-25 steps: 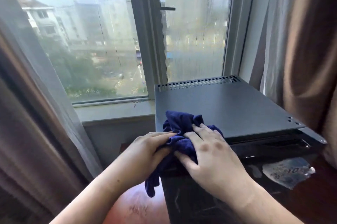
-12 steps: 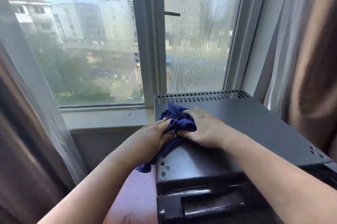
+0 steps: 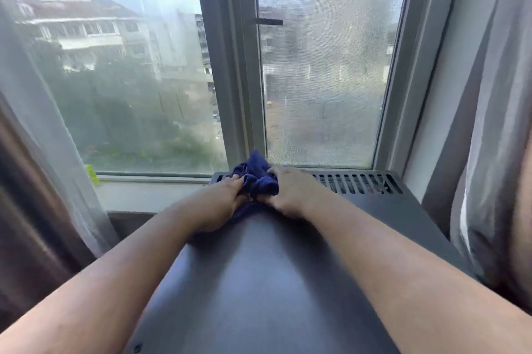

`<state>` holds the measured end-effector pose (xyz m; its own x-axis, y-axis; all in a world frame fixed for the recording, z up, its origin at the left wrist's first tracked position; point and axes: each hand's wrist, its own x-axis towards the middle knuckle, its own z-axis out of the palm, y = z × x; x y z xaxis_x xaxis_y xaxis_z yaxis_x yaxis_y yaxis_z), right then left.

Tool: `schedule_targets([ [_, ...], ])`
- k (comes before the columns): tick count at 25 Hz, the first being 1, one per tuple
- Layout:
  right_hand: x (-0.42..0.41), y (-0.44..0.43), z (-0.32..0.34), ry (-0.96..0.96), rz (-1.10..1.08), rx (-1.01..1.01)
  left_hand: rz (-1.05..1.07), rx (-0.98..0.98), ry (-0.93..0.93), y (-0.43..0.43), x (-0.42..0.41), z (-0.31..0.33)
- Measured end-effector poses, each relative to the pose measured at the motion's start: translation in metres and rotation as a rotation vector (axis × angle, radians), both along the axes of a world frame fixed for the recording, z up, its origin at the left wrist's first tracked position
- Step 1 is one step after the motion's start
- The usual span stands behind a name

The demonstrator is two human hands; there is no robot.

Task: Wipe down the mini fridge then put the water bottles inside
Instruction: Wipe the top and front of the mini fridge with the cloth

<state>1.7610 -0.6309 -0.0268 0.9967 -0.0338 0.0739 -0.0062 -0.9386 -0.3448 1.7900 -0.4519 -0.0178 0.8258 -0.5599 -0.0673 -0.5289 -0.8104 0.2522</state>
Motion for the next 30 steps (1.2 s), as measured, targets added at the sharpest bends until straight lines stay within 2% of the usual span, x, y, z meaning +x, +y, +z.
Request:
schedule_targets([
  [4,0.003,-0.031,-0.014,-0.072,0.030,-0.014,0.032,0.015,-0.003,-0.034,0.012,-0.012],
  [7,-0.020,-0.078,-0.009,-0.085,-0.004,-0.007,-0.060,-0.019,-0.015,-0.076,-0.002,-0.011],
  [11,-0.096,-0.136,-0.003,-0.084,-0.066,0.030,-0.191,-0.088,0.018,-0.136,-0.050,-0.012],
  [14,-0.162,-0.149,-0.003,-0.092,-0.127,0.094,-0.250,-0.111,0.018,-0.156,-0.098,-0.019],
  [20,-0.255,-0.123,0.005,-0.168,-0.181,0.091,-0.294,-0.195,-0.064,-0.123,-0.194,-0.004],
  [24,-0.310,-0.087,-0.008,-0.182,-0.162,0.067,-0.294,-0.259,-0.093,-0.080,-0.256,-0.015],
  [30,-0.374,-0.020,-0.040,-0.377,-0.193,0.028,-0.178,-0.367,-0.293,-0.030,-0.321,-0.049],
])
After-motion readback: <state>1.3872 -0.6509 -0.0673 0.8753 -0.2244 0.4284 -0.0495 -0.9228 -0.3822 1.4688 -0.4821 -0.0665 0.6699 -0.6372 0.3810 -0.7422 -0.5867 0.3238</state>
